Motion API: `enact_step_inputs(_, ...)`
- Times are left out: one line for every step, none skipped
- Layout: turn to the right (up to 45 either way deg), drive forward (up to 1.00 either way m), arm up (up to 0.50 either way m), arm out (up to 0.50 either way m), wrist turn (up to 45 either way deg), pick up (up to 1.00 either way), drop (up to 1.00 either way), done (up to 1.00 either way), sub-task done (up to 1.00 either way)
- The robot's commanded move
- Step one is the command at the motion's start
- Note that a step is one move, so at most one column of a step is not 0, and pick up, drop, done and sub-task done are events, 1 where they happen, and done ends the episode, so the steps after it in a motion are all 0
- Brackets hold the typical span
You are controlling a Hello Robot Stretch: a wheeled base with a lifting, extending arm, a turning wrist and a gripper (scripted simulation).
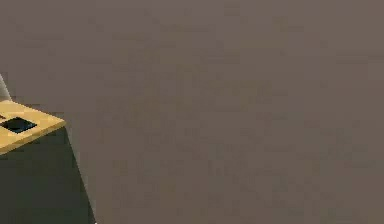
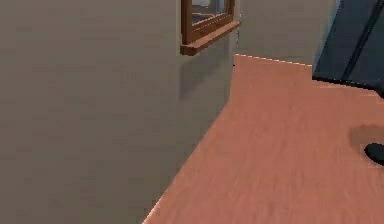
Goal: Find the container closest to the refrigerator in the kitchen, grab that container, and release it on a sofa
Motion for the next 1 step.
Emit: enact_step_inputs(45.0,0.00,0.00,0.00,0.0,0.00,0.00,0.00,0.00)
